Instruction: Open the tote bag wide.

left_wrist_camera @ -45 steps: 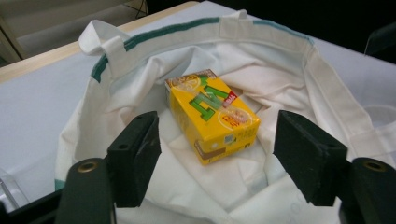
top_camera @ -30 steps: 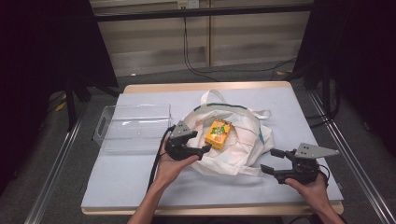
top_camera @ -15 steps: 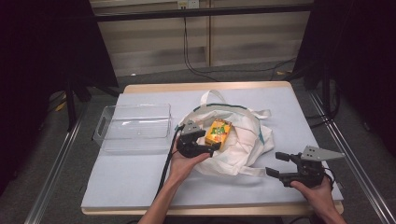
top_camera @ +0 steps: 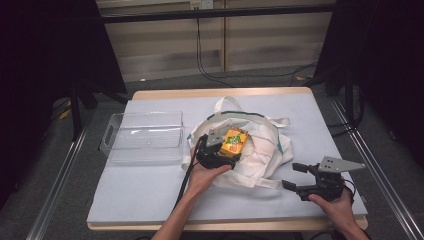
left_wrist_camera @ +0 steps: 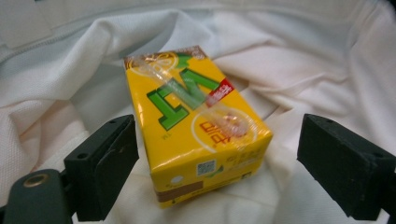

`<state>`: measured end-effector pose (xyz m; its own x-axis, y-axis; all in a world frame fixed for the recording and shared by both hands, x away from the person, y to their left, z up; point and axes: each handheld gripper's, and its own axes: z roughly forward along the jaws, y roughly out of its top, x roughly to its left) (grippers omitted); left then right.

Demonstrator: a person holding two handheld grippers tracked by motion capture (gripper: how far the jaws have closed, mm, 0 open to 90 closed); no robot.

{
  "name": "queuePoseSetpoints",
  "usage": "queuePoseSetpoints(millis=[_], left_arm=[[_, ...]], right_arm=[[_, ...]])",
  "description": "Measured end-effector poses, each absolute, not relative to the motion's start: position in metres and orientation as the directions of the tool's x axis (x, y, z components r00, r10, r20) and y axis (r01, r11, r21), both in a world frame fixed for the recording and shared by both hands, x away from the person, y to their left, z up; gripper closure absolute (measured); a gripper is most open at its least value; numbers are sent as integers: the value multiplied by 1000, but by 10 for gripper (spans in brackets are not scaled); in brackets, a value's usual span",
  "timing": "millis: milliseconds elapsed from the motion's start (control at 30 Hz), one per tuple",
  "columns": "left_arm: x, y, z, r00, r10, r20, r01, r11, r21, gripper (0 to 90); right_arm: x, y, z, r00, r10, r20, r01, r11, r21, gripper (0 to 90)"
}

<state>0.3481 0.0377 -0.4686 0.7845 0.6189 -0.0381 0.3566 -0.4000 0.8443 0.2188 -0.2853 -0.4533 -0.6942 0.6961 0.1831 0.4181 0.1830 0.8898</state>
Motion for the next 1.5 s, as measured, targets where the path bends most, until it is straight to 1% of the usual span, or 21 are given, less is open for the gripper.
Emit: queuePoseSetpoints(millis=[100,200,300,433,467,567,600,633,700,800,833,867,900,1100,1267,1367,1400,1467,1500], left_arm=[[349,37,-470,777,627,-49,366,-386,847,121],[349,37,-470,774,633,-38,361,-391,847,164],[350,36,-471,771,635,-37,363,-392,845,178],[350,35,-472,777,629,-28,357,-404,842,165],[351,36,-472,773,633,-43,368,-393,843,165],[351,34,-474,772,635,-30,364,-404,839,162],[350,33,-474,773,634,-9,357,-424,832,162],[349,32,-474,774,633,-7,357,-427,830,168],[350,32,-474,769,639,4,357,-436,826,213],[351,36,-472,761,649,-11,371,-420,828,255],[352,37,-472,761,646,-51,387,-390,836,263],[353,38,-471,764,644,-39,375,-394,839,266],[352,38,-470,764,644,-49,384,-391,837,270],[353,43,-460,783,618,-74,387,-390,836,274],[352,47,-452,789,603,-118,406,-368,837,275],[353,51,-448,794,594,-129,412,-370,833,276],[353,53,-446,795,595,-117,410,-385,827,276],[354,56,-441,795,591,-138,419,-370,829,276],[354,58,-437,799,587,-134,414,-374,830,276]], right_arm=[[220,-284,-455,-696,693,187,424,186,886,227],[221,-284,-456,-702,687,189,424,190,885,231],[222,-284,-457,-704,683,195,432,193,881,236],[222,-284,-457,-705,674,220,443,177,879,242],[222,-285,-457,-709,671,219,437,173,883,243],[221,-286,-456,-704,677,215,434,171,884,244],[221,-286,-456,-704,677,214,432,169,886,244],[221,-286,-456,-706,675,212,429,171,887,244],[221,-286,-456,-706,675,213,433,174,885,244],[221,-286,-456,-708,675,207,431,182,884,246],[221,-286,-457,-709,673,209,431,180,884,246],[222,-286,-457,-711,671,210,431,181,884,246],[222,-286,-457,-708,670,222,437,170,883,247],[222,-286,-457,-708,672,219,434,170,885,249],[222,-286,-457,-712,668,217,433,174,884,248],[222,-286,-457,-711,669,217,433,174,884,248],[222,-286,-457,-712,668,216,433,174,885,248],[222,-285,-457,-713,666,218,434,175,884,248],[222,-285,-457,-713,666,218,434,175,884,248]])
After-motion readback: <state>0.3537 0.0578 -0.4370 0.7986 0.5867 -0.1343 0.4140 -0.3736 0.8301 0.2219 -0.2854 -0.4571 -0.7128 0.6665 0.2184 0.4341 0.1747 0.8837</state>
